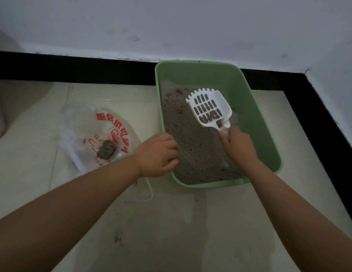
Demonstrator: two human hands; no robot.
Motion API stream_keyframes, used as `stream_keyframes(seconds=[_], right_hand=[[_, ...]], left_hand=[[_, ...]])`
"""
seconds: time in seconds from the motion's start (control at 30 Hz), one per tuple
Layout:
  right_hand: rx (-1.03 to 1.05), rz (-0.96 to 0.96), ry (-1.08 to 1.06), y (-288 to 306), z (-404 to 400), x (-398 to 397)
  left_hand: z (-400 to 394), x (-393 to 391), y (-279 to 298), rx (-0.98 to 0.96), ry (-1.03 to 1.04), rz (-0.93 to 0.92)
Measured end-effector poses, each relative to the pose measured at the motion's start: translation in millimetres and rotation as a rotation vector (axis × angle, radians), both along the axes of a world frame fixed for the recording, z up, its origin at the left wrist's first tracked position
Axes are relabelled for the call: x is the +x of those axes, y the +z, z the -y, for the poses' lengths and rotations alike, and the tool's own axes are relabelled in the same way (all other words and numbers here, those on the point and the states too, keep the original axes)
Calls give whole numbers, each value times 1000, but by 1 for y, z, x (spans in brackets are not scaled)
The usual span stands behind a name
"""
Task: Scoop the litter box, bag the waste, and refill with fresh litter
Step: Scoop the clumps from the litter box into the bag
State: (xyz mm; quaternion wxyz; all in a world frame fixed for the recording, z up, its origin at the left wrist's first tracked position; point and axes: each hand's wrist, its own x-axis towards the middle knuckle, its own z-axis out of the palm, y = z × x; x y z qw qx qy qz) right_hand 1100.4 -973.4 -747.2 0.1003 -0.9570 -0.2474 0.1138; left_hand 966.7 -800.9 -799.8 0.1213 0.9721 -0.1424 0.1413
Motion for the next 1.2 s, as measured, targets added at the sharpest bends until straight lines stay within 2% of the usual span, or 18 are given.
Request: stream_keyframes(seconds=[0.13,0.2,0.27,0.37,0.47,0.53,0.67,0.73,0.8,0.93,1.2], right_hand=[[0,-5,90,4,-4,-5],[-10,-28,152,7,-14,-12],[30,-61,212,11,-28,-20],[89,-121,316,15,-55,-39],[63,-154,398,16,-84,-64],[12,-72,460,15,-99,-81],[-161,178,577,5,-122,-114],[-183,300,653,-6,-128,-127],[-121,411,668,-16,-134,-138],[-166,468,631,-25,-140,-147],[-39,442,716,-29,-134,-143]], left_hand=[[-25,-22,10,56,221,25],[-45,-38,17,84,458,-27],[-62,-55,28,27,767,-98],[-83,-75,38,-127,1186,-266],[-102,-84,38,-503,1453,-373],[-112,-89,35,-732,1486,-337],[-124,-98,32,-875,1470,-147],[-129,-101,28,-967,1460,-93],[-133,-107,24,-978,1461,-101],[-137,-117,17,-1001,1444,-108],[-140,-124,14,-976,1389,-113]])
